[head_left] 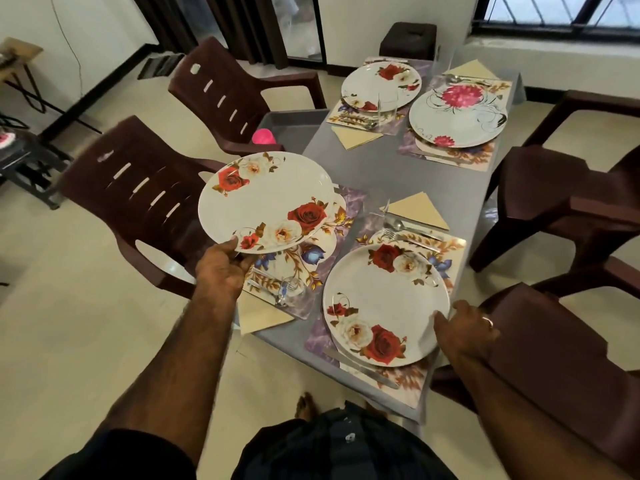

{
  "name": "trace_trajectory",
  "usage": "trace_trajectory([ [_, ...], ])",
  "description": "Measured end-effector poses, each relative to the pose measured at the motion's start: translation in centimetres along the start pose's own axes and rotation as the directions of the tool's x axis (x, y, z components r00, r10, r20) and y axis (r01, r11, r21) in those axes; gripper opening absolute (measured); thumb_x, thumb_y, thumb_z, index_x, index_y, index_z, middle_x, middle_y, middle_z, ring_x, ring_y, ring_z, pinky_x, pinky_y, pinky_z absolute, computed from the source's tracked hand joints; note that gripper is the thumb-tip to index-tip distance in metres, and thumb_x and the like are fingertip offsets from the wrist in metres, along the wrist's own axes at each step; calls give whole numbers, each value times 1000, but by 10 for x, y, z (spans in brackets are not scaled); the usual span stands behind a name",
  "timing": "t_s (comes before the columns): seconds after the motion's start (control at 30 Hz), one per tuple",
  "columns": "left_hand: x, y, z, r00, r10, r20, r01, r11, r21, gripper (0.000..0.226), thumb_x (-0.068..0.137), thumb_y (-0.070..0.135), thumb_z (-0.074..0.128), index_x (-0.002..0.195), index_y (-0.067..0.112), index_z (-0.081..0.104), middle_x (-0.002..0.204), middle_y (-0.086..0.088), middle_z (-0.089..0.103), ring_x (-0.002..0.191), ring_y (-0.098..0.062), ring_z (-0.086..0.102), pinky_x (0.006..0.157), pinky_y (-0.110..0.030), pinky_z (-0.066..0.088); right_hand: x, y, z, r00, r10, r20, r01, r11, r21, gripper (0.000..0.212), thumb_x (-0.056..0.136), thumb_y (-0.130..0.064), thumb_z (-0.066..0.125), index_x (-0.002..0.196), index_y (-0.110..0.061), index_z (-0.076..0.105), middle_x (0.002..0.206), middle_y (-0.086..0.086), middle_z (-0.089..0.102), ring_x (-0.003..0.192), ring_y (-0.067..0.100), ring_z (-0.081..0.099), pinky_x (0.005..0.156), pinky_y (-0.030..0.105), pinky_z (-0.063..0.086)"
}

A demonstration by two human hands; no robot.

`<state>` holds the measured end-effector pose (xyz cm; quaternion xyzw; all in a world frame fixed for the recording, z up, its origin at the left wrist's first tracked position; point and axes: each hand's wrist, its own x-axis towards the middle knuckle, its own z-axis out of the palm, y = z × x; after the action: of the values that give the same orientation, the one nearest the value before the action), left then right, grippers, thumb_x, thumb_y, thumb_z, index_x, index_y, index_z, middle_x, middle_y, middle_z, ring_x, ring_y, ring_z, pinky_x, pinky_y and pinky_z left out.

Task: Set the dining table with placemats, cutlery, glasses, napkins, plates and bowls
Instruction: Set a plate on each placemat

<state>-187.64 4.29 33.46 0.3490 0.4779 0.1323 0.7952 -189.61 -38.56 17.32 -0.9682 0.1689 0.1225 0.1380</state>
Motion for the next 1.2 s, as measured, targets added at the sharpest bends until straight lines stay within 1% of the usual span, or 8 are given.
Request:
trace_trajectory([
  [0.23,1,-1,-1,1000,9,12,-9,999,47,18,98,-2,65,116,3,64,101,-18,80,86,-34,80,70,-50,66,40,-3,-14,973,135,187,-146,988,47,39,89,-50,58,109,-18,68,109,7,71,97,30,64,95,47,40],
  [0.47,4,-2,-9,999,24,36,-26,997,74,24,99,0,65,123,3,63,106,-18,79,93,-34,79,81,-52,65,17,25,-11,916,244,317,-286,954,92,35,91,-45,63,104,-14,69,95,5,64,81,22,56,89,45,49],
  [0.57,3,-6,-8,999,20,29,-22,998,62,27,98,0,67,124,2,63,108,-19,79,93,-35,79,78,-52,66,11,41,16,874,297,385,-390,901,190,57,70,-62,61,100,-15,70,92,4,71,79,26,67,77,44,58],
  [0.63,2,-7,-8,999,16,29,-18,998,66,28,98,-1,67,125,2,62,107,-20,79,93,-36,79,74,-51,66,14,49,43,879,301,369,-394,896,207,75,60,-77,56,103,-17,70,93,4,74,85,31,72,82,51,60],
  [0.77,-2,-7,-7,999,23,40,-26,996,90,30,97,1,68,126,3,63,109,-19,79,94,-36,79,78,-52,66,3,3,-3,955,251,159,-275,949,151,60,87,-70,55,114,-18,67,112,11,72,104,39,68,92,47,50],
  [0.9,-8,-7,-4,998,30,53,-36,992,119,22,99,0,65,121,3,63,106,-18,79,96,-35,79,85,-53,65,36,-6,-22,918,237,318,-303,936,177,42,82,-45,56,107,-14,70,105,13,70,102,37,68,90,44,55],
  [1.03,-14,-7,-5,999,28,46,-33,994,103,16,100,0,63,115,4,65,101,-17,80,95,-35,79,90,-54,63,49,-15,-26,925,244,291,-319,915,247,25,87,-32,61,98,-11,68,89,7,63,90,33,64,78,41,49],
  [1.2,-15,-7,-7,998,20,51,-26,994,105,14,101,2,62,115,6,64,97,-15,81,91,-33,80,89,-52,64,55,-17,-14,948,185,259,-233,958,169,39,87,-47,68,104,-12,69,107,12,71,96,35,68,89,45,55],
])
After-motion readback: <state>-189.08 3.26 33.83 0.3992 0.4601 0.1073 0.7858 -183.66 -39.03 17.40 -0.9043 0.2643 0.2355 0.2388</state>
